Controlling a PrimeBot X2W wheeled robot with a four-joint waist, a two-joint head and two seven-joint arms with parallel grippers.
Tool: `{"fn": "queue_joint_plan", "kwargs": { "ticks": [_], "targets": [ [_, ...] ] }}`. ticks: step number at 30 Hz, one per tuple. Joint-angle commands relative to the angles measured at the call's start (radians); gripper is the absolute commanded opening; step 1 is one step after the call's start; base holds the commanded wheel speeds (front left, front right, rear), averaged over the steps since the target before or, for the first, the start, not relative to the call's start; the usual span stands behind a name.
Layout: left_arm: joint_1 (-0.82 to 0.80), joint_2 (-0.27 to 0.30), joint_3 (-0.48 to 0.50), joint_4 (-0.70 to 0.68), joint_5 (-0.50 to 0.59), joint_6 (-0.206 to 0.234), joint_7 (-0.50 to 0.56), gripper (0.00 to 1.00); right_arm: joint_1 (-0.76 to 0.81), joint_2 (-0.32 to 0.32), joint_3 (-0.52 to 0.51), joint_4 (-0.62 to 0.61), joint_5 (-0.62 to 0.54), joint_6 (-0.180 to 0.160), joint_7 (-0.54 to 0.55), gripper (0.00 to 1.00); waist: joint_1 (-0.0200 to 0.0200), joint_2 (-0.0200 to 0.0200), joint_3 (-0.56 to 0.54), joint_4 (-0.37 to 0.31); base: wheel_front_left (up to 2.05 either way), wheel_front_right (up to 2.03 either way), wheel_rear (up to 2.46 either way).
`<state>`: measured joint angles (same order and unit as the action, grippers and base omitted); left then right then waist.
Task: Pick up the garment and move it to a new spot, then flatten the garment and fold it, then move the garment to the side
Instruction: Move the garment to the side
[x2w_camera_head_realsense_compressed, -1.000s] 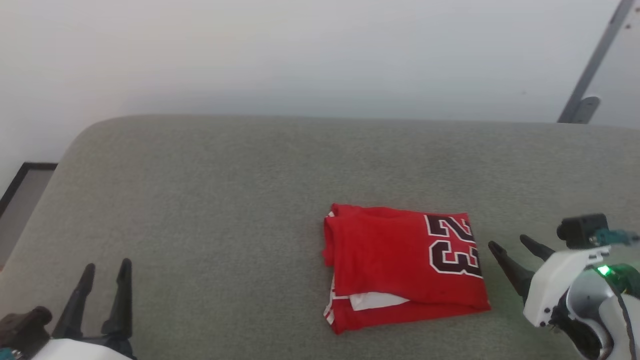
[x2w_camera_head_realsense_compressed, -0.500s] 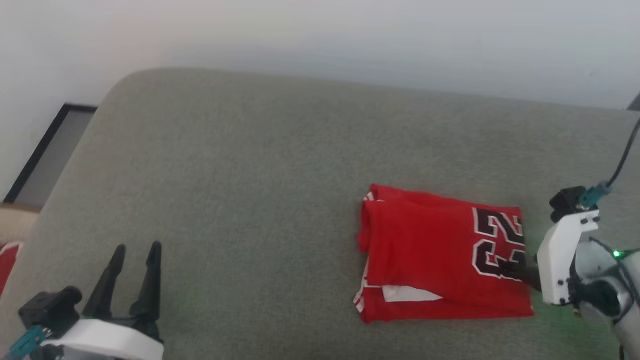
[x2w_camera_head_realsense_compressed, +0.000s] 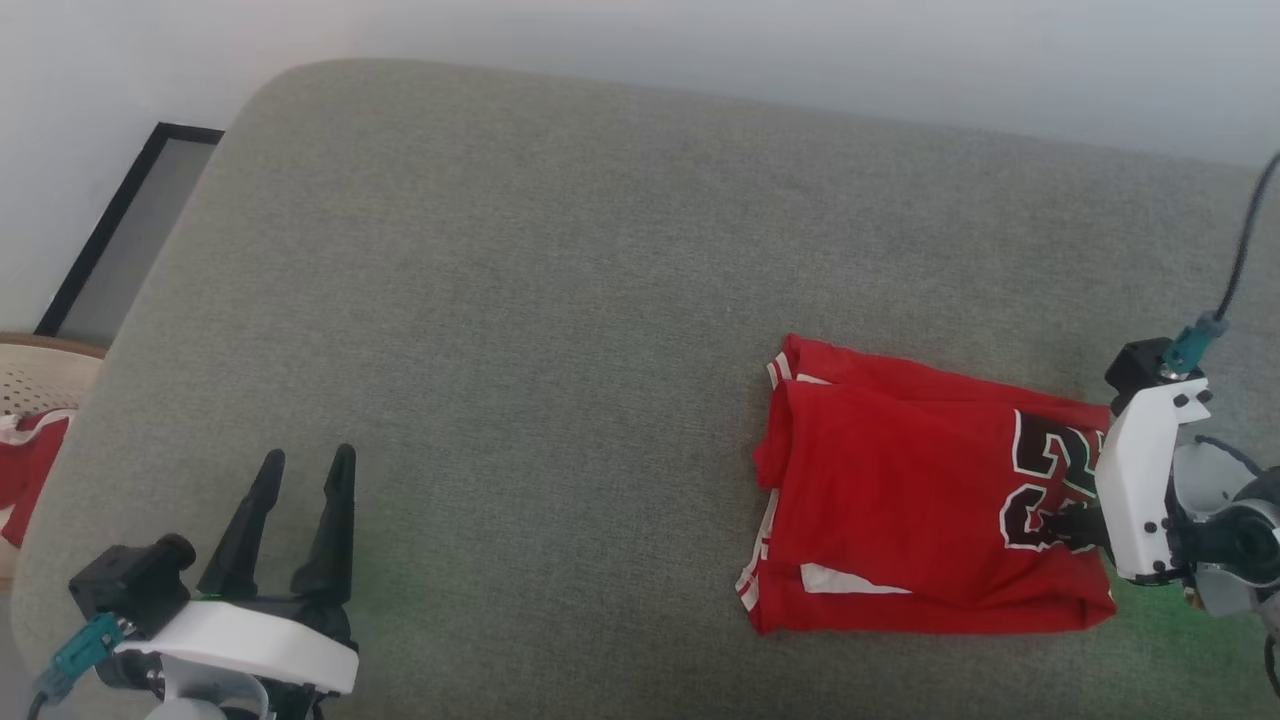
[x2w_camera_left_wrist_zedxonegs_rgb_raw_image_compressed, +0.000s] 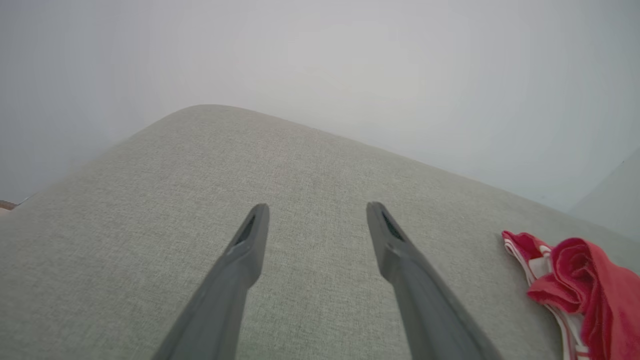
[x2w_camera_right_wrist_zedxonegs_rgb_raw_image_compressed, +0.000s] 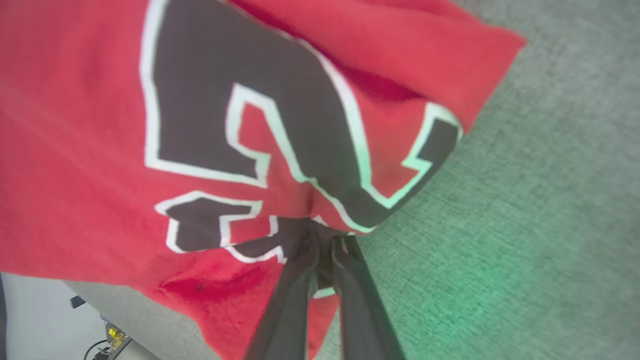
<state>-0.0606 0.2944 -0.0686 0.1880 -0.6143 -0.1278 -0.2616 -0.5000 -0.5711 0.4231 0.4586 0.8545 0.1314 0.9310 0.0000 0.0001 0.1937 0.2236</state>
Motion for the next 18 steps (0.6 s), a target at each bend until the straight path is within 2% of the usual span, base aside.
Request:
{"fn": "queue_joint_plan", "kwargs": {
  "ticks": [1,5,11,18],
  "targets": [
    [-0.015,-0.004,0.0,0.0,0.007,-0.002,-0.004,1.0,0.029,0.018,0.007,0.013,0.011,-0.002,-0.007,0.0,0.0,-0.0001,0.004,-0.003,0.0,0.0,0.0],
    [-0.035,-0.001,-0.001,-0.003,0.007,-0.002,-0.004,1.0,0.02,-0.002,-0.029,-0.015,0.022,-0.002,-0.008,0.0,0.0,-0.0001,0.015,-0.014,0.0,0.0,0.0],
    [-0.072,0.004,-0.026,-0.005,0.005,-0.002,-0.004,1.0,0.02,-0.068,-0.069,-0.07,0.026,-0.002,-0.01,0.0,0.0,-0.0001,0.032,-0.041,0.0,0.0,0.0],
    [-0.147,0.011,-0.074,-0.017,0.009,-0.002,-0.004,1.0,-0.021,-0.149,-0.126,-0.086,0.032,-0.002,-0.029,0.0,0.0,-0.0001,0.069,-0.106,0.0,0.0,0.0]
  ]
}}
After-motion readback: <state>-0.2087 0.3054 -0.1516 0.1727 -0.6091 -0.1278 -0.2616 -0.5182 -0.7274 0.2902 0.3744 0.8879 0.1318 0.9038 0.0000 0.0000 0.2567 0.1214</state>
